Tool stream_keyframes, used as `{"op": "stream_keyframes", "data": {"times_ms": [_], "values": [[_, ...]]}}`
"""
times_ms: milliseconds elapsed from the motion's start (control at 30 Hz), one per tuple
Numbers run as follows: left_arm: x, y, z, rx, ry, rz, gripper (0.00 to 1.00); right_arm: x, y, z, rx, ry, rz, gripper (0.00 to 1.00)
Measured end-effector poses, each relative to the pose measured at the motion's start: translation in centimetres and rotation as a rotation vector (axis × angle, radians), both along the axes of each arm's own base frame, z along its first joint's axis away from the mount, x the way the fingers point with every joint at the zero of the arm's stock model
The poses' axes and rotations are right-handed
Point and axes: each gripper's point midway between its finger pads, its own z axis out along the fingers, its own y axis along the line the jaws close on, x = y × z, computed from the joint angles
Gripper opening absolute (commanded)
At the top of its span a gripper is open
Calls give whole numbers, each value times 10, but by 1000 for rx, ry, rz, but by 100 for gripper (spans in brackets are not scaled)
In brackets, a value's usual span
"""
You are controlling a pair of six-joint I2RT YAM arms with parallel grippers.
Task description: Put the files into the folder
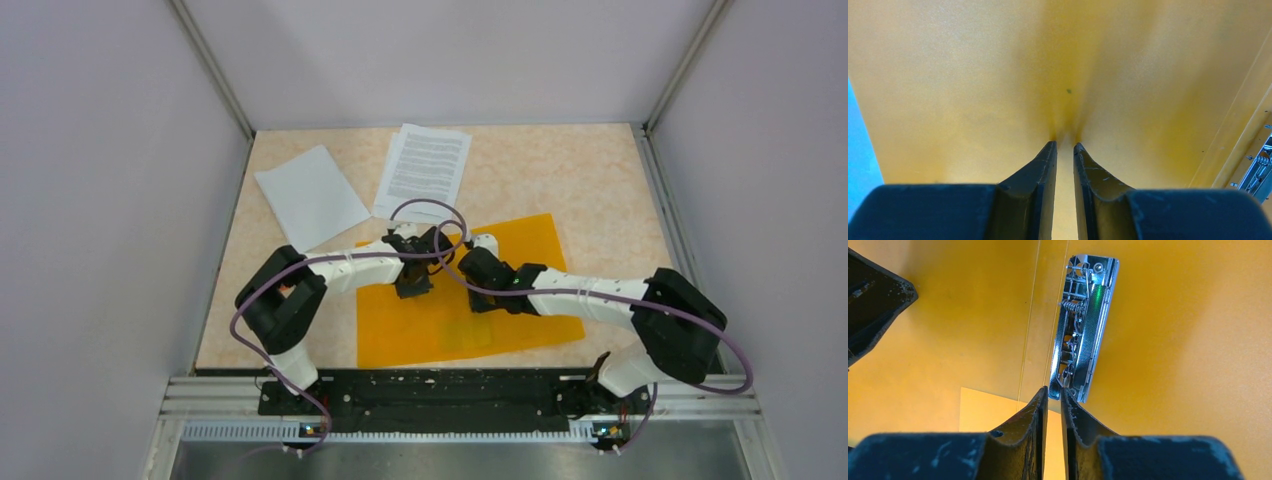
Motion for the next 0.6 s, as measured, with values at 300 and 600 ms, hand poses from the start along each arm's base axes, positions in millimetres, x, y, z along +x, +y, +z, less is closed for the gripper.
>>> {"op": "stream_keyframes", "data": {"times_ms": [300,600], "values": [[-2,1,0,-22,-6,6,18,-2,-2,-10,-41,11,-16,9],[-3,5,-1,-48,-6,24,0,0,-3,-11,-56,9,-42,8]]}}
